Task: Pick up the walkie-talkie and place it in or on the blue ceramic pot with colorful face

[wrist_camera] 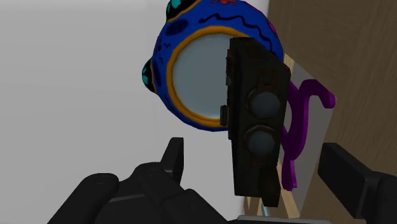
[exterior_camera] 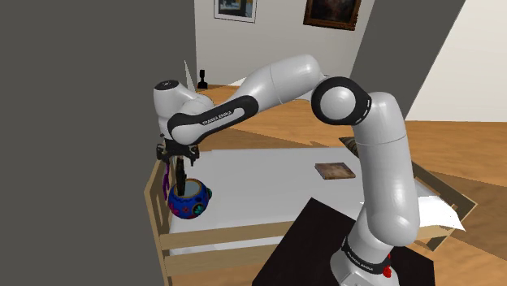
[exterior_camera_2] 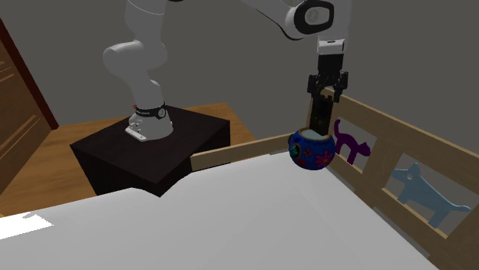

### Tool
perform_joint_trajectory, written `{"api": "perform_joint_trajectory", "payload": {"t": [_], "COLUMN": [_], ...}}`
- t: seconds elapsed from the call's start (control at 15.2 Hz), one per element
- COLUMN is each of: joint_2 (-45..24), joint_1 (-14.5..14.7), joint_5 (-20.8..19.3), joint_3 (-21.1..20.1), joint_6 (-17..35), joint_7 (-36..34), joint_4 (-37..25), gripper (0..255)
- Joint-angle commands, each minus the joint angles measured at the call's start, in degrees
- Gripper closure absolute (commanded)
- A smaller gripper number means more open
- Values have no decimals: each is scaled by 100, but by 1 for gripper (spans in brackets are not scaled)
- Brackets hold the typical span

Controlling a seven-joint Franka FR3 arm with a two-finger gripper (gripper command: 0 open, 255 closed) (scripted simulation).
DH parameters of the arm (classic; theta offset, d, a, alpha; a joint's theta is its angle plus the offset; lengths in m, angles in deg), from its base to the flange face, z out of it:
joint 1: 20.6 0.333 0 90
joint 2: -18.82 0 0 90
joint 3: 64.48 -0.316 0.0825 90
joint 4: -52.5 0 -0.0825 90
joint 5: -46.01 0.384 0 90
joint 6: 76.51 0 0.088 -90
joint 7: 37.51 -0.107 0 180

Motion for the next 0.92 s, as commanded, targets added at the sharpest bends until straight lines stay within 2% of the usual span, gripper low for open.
{"api": "perform_joint_trajectory", "payload": {"t": [0.0, 0.07, 0.33, 0.86], "joint_2": [0, 0, 313, 313], "joint_1": [0, 0, 25, 25], "joint_5": [0, 0, 160, 160], "joint_3": [0, 0, -99, -99], "joint_6": [0, 0, -540, -540], "joint_7": [0, 0, 98, 98], "joint_4": [0, 0, -242, -242], "gripper": [0, 0, 0, 0]}}
